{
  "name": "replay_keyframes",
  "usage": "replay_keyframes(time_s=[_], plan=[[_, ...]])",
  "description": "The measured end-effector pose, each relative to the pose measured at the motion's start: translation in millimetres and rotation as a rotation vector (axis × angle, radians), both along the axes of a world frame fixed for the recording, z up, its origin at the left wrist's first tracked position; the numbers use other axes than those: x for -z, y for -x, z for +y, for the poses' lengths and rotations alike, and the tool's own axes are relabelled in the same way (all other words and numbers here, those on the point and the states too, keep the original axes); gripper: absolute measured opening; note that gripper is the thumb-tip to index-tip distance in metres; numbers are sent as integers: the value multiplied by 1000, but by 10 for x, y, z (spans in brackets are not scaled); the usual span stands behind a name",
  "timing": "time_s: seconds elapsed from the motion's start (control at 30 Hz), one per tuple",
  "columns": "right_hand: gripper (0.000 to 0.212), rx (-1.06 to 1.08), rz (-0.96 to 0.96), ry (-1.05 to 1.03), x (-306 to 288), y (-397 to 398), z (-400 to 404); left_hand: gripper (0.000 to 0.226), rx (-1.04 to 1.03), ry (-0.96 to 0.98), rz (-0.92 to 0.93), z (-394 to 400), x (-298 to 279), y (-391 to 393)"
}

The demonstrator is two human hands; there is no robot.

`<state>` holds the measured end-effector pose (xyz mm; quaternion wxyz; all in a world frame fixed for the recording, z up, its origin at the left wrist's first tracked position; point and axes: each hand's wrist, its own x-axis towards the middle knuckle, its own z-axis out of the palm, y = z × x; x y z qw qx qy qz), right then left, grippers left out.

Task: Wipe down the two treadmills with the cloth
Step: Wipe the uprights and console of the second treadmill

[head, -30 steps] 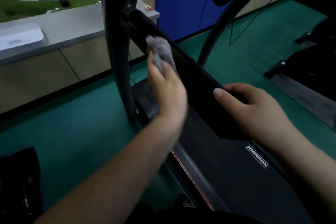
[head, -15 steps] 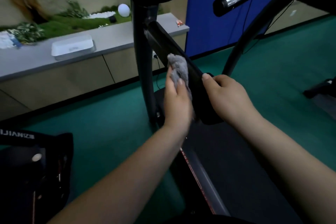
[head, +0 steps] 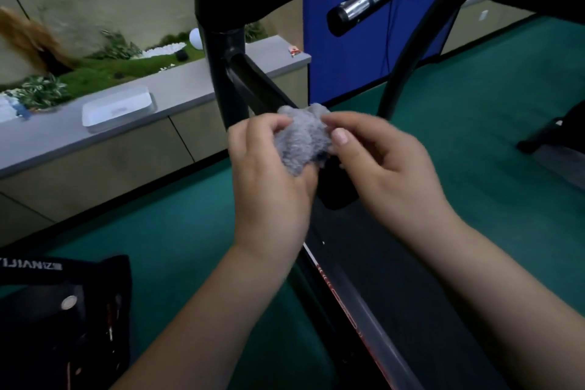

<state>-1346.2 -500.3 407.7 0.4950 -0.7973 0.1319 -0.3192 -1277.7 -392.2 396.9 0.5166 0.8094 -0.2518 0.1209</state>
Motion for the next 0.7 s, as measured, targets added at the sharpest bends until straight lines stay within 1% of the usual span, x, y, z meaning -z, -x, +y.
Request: replay_keyframes(time_s=[0.03, 0.1, 0.13, 0.2, 0.23, 0.27, 0.33, 0.4, 0.43, 0.47, 0.53, 0.6, 0.63, 0.67, 0.7], plan=[[26, -68, 21, -73, -26, -4, -14, 50, 51, -23, -4, -59, -48, 37], [28, -159, 54, -207, -65, -38, -134, 59, 170, -33, 92, -169, -134, 109], [30, -190, 58, -262, -77, -56, -223, 62, 248, -10, 169, -214, -172, 146], [29, -202, 86, -303, -77, -105, -413, 60, 395, 90, 285, -305, -234, 174], [27, -213, 105, -311, -48, -138, -502, 57, 414, 128, 309, -346, -267, 174], [26, -238, 112, -336, -20, -173, -570, 54, 384, 145, 313, -372, -285, 148], [25, -232, 98, -418, 47, -270, -698, 49, 187, 154, 279, -406, -268, 41], [29, -124, 52, -503, 132, -326, -850, 42, -56, 124, 280, -421, -164, -115], [34, -59, 40, -528, 187, -349, -953, 37, -137, 97, 316, -436, -106, -169], [40, -37, 31, -580, 239, -335, -1038, 35, -176, 65, 381, -464, -53, -187], [43, -89, 68, -750, 341, -354, -1121, 41, -165, 32, 524, -544, 61, -148], [45, -214, 249, -860, 487, -328, -1013, 48, -164, 15, 576, -649, 131, -50], [41, -272, 290, -822, 582, -289, -899, 48, -185, 13, 578, -681, 165, -17], [33, -314, 228, -716, 638, -230, -761, 48, -205, 28, 583, -696, 198, 1], [31, -323, 119, -633, 696, -222, -656, 47, -216, 50, 591, -708, 218, 8]])
